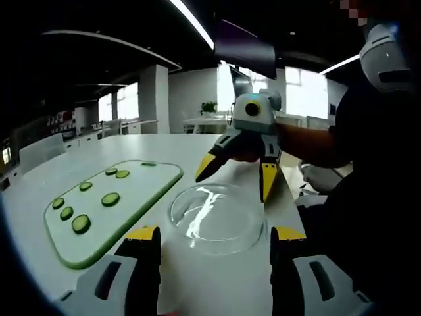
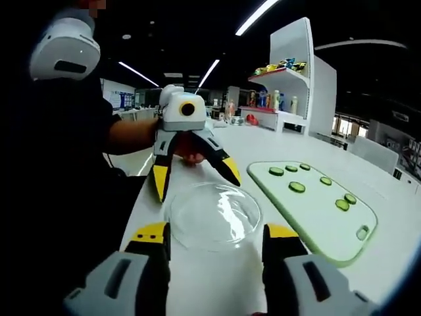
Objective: Open the petri dish lid, add cucumber slices into the petri dish, and close the lid
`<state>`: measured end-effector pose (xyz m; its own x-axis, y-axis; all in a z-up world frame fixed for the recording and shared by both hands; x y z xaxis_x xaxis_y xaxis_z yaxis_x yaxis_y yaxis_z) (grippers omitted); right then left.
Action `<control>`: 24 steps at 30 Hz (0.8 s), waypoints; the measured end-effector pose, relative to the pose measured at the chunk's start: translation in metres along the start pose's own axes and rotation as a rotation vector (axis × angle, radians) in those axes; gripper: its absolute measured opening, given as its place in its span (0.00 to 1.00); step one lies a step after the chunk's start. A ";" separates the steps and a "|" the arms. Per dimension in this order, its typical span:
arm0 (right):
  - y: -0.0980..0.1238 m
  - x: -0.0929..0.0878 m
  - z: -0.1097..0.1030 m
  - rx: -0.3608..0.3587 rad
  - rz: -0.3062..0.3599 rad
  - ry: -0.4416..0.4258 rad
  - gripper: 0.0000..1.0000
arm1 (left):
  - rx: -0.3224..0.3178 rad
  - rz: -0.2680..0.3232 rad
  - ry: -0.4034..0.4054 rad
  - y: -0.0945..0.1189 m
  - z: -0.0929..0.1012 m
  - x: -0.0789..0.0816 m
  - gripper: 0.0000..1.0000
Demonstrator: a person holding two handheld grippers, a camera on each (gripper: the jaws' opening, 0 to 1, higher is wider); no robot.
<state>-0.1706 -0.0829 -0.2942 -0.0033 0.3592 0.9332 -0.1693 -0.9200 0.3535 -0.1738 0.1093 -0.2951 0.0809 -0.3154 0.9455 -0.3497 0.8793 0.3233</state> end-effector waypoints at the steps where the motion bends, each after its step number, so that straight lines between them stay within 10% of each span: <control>1: 0.000 0.000 0.000 0.002 0.001 0.000 0.57 | -0.003 0.000 0.000 -0.001 0.000 0.000 0.67; 24: -0.010 -0.005 0.007 0.040 -0.024 0.007 0.59 | -0.052 -0.018 -0.020 -0.012 -0.001 -0.002 0.66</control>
Point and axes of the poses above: the point that each gripper's makers call its tool centre point, and the gripper's own axes: y roughly backward along the fingers, z roughly to its right, x roughly out of its top, the point moved 8 cm from there along y, roughly backward along the fingers, and after that the axes turned 7 degrees about x, right-handed, at the moved point
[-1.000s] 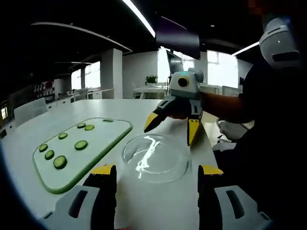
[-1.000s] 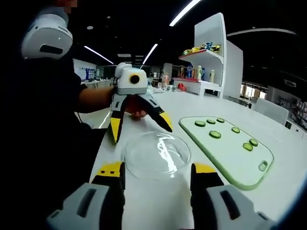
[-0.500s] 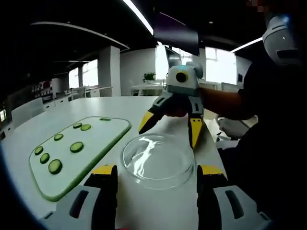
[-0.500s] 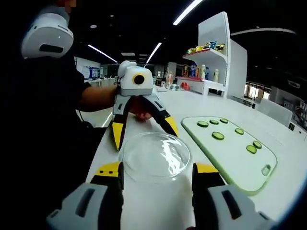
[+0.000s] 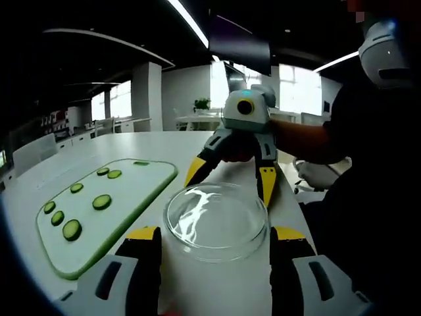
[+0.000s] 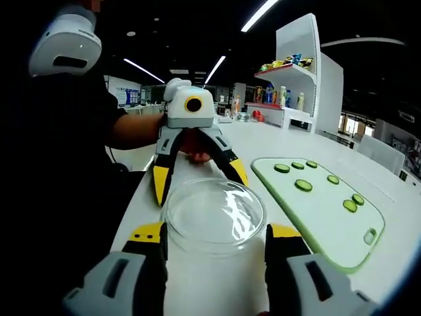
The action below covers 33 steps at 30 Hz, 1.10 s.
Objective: Open the petri dish lid, add cucumber slices into the petri dish, and close the lid
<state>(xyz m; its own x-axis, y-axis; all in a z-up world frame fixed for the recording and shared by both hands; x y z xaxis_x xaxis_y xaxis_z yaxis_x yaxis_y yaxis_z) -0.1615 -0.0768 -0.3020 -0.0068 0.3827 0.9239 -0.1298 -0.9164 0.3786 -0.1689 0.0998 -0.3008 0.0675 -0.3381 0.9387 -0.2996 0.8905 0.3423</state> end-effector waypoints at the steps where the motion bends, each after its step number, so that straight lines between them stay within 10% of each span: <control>1: 0.000 0.000 0.000 0.001 0.000 -0.001 0.59 | -0.003 0.000 -0.003 -0.001 0.000 0.000 0.66; 33: -0.002 0.006 0.000 0.005 0.035 -0.003 0.58 | 0.010 0.040 -0.009 0.000 -0.004 0.003 0.61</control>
Point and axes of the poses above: the point that each gripper's makers call its tool centre point, and the gripper's own axes: y roughly backward along the fingers, z roughly to its right, x roughly out of its top, the point moved 8 cm from there along y, roughly backward along the fingers, and after that the axes turned 7 degrees about x, right-handed, at the moved point
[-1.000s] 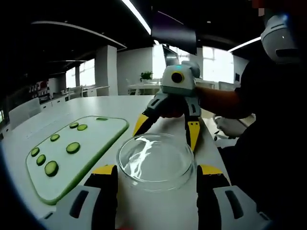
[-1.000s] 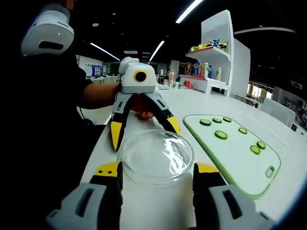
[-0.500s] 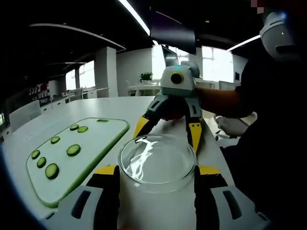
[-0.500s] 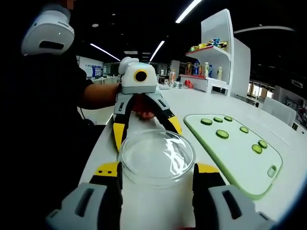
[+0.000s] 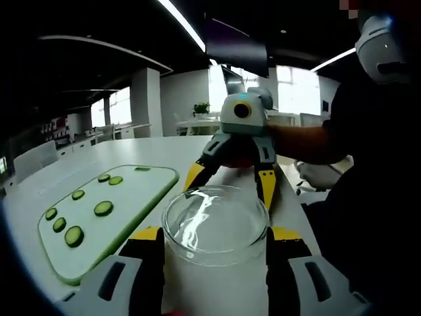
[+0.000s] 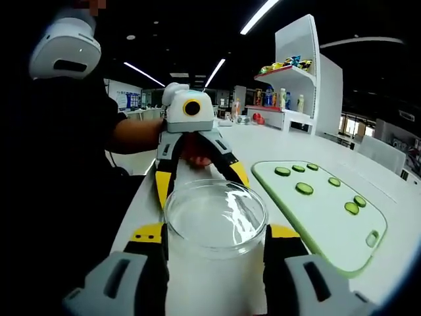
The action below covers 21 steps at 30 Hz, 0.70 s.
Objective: Open the petri dish lid, add cucumber slices into the petri dish, and close the lid
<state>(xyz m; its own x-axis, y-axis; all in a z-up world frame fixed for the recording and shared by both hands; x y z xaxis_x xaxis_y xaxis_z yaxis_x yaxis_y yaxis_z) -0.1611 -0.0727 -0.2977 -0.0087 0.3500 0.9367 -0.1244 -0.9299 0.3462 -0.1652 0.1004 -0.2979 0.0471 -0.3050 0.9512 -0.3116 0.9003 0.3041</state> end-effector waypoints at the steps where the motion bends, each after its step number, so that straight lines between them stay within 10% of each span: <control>1: 0.001 0.002 0.000 0.001 0.005 0.000 0.58 | 0.000 0.003 0.005 0.001 0.000 0.001 0.61; 21: -0.014 0.027 0.001 0.020 -0.012 0.050 0.58 | 0.037 0.039 -0.005 0.024 -0.005 0.006 0.62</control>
Point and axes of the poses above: the point that each gripper's makers call its tool centre point, and the gripper's own axes: y roughly backward along the fingers, z roughly to its right, x roughly out of its top, the point moved 8 cm from there along y, roughly backward along the fingers, and after that the axes turned 7 degrees about x, right-handed, at the moved point
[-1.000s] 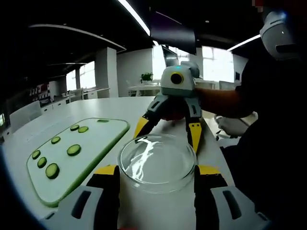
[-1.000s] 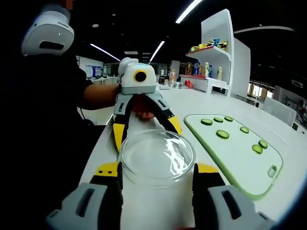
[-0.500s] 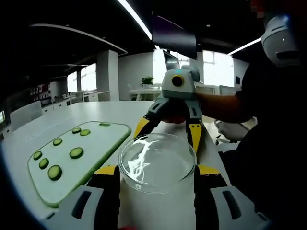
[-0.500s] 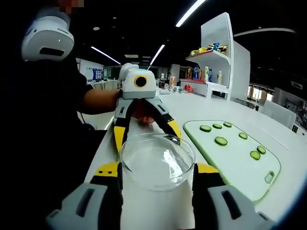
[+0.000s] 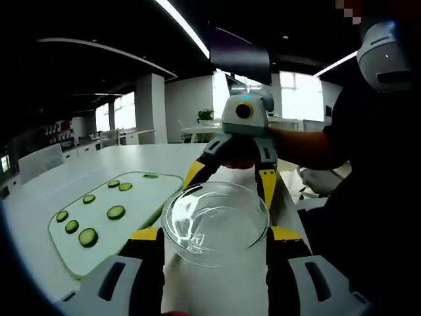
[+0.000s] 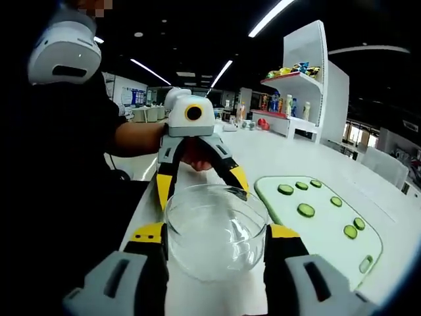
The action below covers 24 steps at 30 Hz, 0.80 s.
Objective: Open the petri dish lid, add cucumber slices into the petri dish, and close the lid
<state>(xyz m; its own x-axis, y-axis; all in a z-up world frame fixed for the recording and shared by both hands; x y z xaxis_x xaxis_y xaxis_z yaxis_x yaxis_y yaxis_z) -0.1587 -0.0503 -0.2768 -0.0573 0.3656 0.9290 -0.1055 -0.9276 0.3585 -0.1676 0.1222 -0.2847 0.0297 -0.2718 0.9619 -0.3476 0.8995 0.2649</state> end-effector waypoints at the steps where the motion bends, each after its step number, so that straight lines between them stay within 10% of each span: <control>1: -0.001 0.001 0.000 0.002 -0.001 0.002 0.58 | 0.002 0.001 0.000 0.001 0.000 0.000 0.62; 24: -0.051 0.025 0.005 0.069 -0.027 0.044 0.58 | 0.073 0.004 0.019 0.047 -0.012 -0.015 0.62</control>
<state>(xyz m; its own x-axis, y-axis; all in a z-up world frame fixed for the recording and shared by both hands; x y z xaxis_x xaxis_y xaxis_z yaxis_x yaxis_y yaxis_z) -0.1502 0.0061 -0.2712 -0.0991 0.3920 0.9146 -0.0387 -0.9199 0.3901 -0.1737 0.1728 -0.2855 0.0462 -0.2613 0.9642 -0.4152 0.8729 0.2564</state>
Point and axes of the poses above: the point that each gripper's makers call its tool centre point, and the gripper's own axes: y roughly backward along the fingers, z roughly to its right, x roughly out of its top, the point moved 8 cm from there along y, roughly backward along the fingers, and after that the axes turned 7 degrees about x, right-handed, at the moved point
